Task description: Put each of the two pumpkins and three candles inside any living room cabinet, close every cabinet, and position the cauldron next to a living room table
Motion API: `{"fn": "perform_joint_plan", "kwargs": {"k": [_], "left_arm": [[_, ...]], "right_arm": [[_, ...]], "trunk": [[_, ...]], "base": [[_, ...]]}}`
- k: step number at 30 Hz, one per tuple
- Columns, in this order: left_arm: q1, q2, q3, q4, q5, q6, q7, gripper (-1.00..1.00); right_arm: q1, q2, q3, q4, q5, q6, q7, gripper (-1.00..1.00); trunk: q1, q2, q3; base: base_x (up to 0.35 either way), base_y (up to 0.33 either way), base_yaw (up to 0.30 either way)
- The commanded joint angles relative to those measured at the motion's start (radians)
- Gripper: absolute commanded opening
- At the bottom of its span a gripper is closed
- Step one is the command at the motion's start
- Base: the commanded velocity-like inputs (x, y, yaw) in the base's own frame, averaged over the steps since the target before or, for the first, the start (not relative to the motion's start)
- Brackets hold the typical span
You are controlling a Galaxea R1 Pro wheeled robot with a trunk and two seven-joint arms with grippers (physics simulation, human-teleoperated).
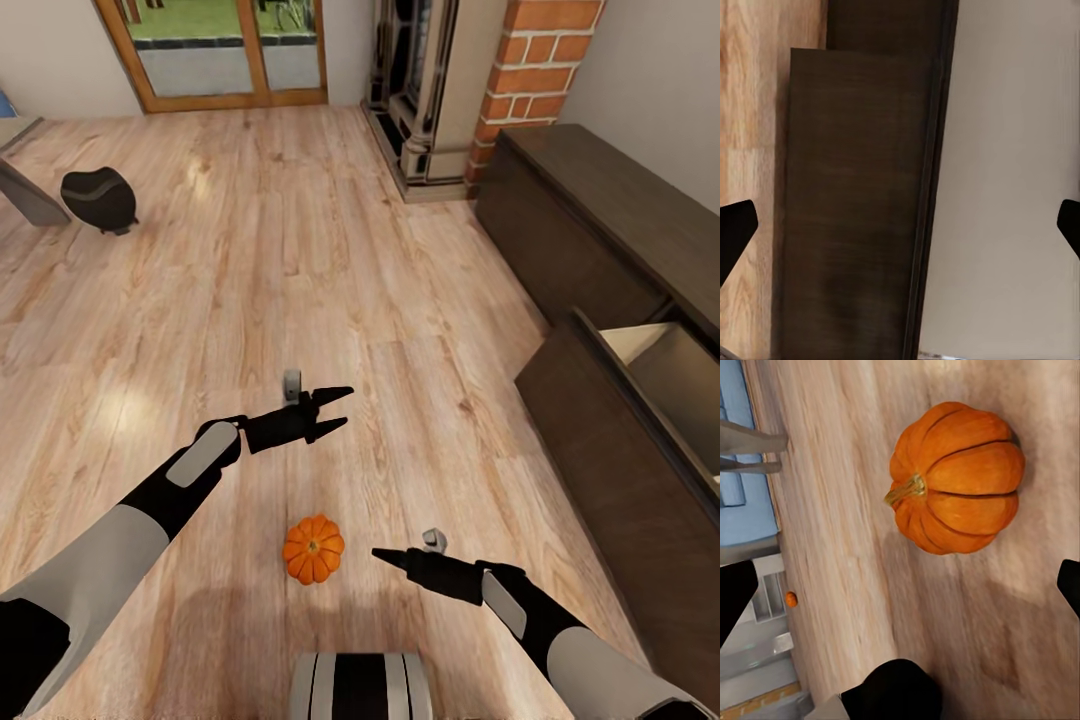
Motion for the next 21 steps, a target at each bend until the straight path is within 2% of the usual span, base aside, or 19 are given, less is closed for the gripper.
{"fn": "perform_joint_plan", "kwargs": {"k": [1,21], "left_arm": [[0.000,0.000,0.000,0.000,0.000,0.000,0.000,1.00],[0.000,0.001,0.001,0.000,0.001,-0.001,-0.001,1.00]], "right_arm": [[-0.001,0.000,0.000,-0.001,0.001,0.000,0.001,1.00],[-0.004,-0.001,0.000,-0.002,0.001,-0.001,0.000,1.00]], "trunk": [[0.000,0.000,-0.004],[0.009,-0.005,-0.081]], "base": [[0.000,0.000,0.000],[0.000,0.000,0.000]]}}
